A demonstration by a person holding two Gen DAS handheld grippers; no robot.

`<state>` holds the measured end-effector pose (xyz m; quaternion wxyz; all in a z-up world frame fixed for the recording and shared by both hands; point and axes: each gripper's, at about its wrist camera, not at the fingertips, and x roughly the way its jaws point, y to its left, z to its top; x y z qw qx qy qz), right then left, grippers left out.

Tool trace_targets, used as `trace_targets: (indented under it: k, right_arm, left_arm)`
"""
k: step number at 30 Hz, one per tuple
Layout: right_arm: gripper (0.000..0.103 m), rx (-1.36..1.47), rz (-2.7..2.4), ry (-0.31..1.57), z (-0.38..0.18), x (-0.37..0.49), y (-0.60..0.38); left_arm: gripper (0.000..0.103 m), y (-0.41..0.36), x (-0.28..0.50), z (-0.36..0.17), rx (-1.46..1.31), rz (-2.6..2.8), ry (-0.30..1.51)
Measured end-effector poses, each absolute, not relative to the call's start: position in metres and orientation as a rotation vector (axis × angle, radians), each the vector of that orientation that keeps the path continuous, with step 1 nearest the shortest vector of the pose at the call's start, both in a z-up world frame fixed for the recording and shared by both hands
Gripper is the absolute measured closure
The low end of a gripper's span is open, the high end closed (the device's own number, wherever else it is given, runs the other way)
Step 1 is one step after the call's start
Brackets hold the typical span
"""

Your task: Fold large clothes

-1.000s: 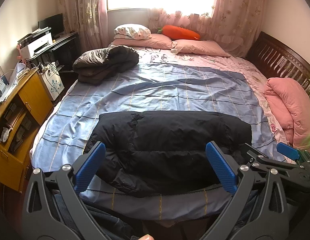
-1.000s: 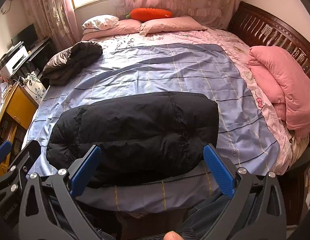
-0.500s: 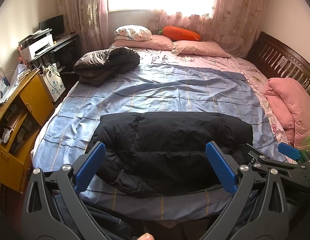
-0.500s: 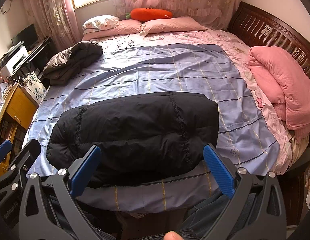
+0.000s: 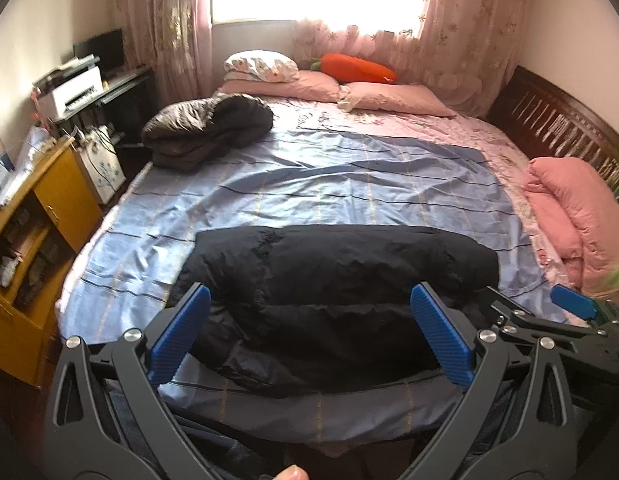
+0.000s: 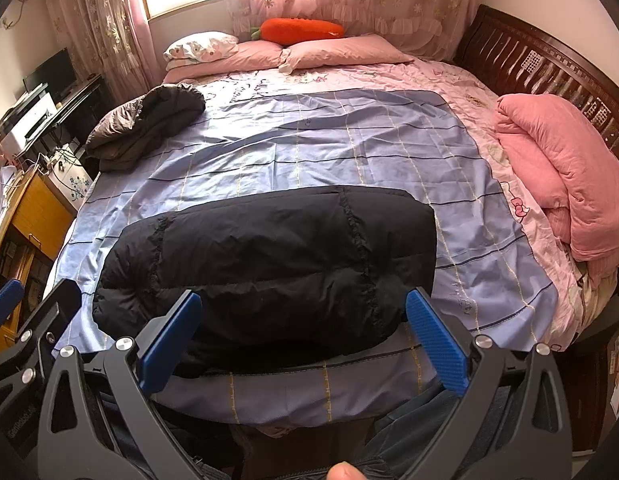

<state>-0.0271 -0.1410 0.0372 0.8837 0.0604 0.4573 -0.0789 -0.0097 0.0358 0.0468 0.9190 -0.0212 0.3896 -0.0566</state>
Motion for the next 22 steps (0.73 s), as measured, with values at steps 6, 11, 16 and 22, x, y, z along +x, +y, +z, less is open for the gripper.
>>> trace_targets:
  k: [6,11,16,22]
  right_arm:
    - [0.001,0.122,-0.170,0.953,0.037,-0.027,-0.141]
    - [0.001,0.116,-0.187,0.963,0.035,-0.025,-0.141]
    - [0.001,0.128,-0.181,0.959,0.036,-0.025,-0.141]
    - [0.001,0.128,-0.183,0.967,0.033,-0.021,-0.139]
  left_arm:
    - [0.002,0.037,-0.003,0.041,-0.070,-0.174,0.828]
    - [0.002,0.030,-0.006,0.043,0.006,-0.137,0.777]
    - [0.002,0.027,-0.007,0.049,0.014,-0.143,0.758]
    - [0.002,0.030,-0.004,0.044,0.004,-0.150,0.766]
